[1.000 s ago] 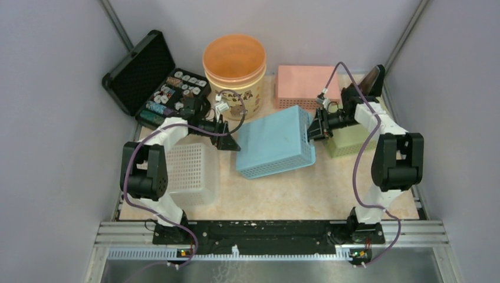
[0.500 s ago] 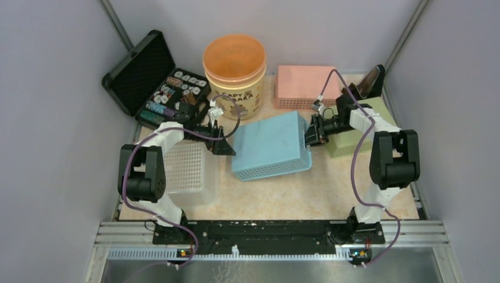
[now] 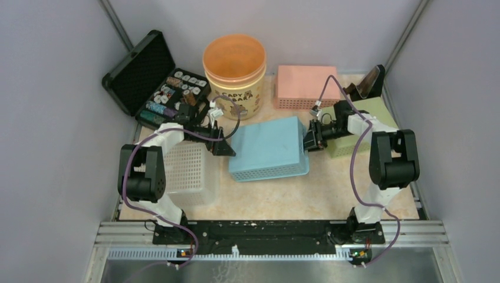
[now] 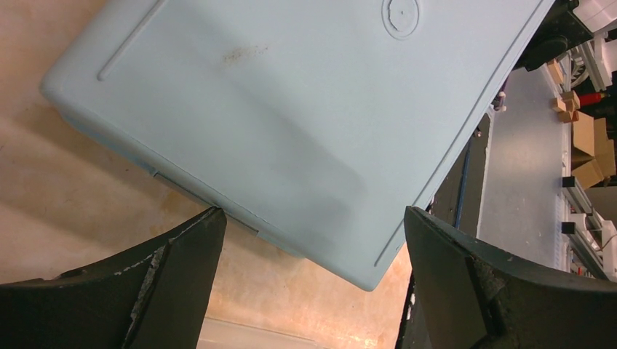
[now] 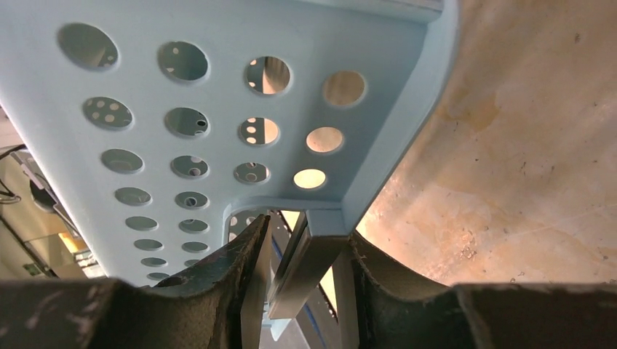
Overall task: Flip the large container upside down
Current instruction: Turn the container upside down at the center of the board.
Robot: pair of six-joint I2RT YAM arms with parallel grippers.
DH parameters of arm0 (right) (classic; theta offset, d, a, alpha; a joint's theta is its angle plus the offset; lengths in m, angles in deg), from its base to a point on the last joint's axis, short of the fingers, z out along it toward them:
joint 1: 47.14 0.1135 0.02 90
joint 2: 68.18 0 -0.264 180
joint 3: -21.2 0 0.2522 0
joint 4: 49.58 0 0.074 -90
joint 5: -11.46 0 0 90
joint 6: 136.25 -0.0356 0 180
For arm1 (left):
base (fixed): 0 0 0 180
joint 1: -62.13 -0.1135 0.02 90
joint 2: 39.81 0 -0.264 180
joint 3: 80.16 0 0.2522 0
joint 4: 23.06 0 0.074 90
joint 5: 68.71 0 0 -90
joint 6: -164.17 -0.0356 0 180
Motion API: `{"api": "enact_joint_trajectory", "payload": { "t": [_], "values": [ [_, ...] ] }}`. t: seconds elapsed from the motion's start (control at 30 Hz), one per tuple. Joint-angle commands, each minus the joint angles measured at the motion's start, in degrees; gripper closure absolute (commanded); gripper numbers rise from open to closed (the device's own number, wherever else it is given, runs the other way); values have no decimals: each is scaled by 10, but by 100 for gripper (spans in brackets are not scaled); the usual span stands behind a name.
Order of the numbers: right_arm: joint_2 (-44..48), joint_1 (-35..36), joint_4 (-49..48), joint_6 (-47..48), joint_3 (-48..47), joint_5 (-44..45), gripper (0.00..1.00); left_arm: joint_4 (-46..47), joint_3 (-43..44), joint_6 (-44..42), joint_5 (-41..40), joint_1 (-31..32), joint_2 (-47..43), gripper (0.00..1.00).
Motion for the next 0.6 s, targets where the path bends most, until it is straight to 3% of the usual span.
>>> {"api": "enact_joint_trajectory", "payload": {
  "t": [0.0, 0.2, 0.57],
  "values": [
    [7, 9, -43, 3, 11, -14, 64, 21, -8, -7, 25, -2, -11, 1],
    [22, 8, -71, 3, 27, -13, 63, 24, -10, -8, 21, -3, -13, 1],
    [32, 8, -98, 1, 52, 68, 60, 26, -15, -9, 9, -3, -1, 1]
  ]
}}
